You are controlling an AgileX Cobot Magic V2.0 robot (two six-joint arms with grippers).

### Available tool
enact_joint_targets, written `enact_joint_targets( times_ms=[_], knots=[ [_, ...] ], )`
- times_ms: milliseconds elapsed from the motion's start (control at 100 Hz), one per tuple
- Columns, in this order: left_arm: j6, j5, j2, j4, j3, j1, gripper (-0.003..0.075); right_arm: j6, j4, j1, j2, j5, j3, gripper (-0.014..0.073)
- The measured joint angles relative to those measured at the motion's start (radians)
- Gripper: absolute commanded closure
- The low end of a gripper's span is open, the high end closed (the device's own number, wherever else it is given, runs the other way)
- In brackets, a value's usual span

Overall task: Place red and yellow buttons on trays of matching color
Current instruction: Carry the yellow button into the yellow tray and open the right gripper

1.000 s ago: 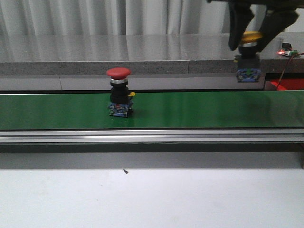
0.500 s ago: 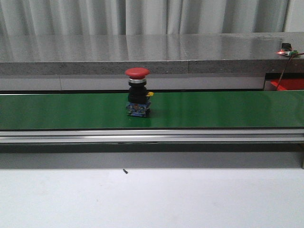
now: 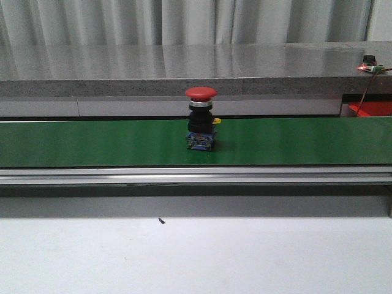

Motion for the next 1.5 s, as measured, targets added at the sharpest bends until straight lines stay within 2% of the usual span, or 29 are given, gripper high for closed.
enact_joint_targets(
  times_ms=[400, 910, 1110, 1210, 1330, 1380, 1500],
  knots=[
    [0.000, 0.000, 0.000, 0.000, 0.000, 0.000, 0.0740, -0.004, 0.031, -0.131, 0.025, -0.130, 0.127, 0.0453],
    [0.000, 0.000, 0.000, 0.000, 0.000, 0.000, 0.0740, -0.004, 0.089, -0.141, 0.282, -0.354, 0.138, 0.0453],
    [0.000, 0.000, 0.000, 0.000, 0.000, 0.000, 0.0740, -0.004, 0.093, -0.141, 0.350, -0.395, 0.138, 0.0447],
    [0.000, 0.000, 0.000, 0.000, 0.000, 0.000, 0.0740, -0.004, 0.093, -0.141, 0.366, -0.403, 0.138, 0.0368],
    [0.000, 0.000, 0.000, 0.000, 0.001, 0.000, 0.0740, -0.004, 0.093, -0.141, 0.368, -0.414, 0.138, 0.0129],
    [0.000, 0.000, 0.000, 0.000, 0.001, 0.000, 0.0740, -0.004, 0.093, -0.141, 0.370, -0.414, 0.138, 0.0069],
    [0.000, 0.000, 0.000, 0.000, 0.001, 0.000, 0.0740, -0.004, 0.093, -0.141, 0.371, -0.414, 0.138, 0.0046]
  ],
)
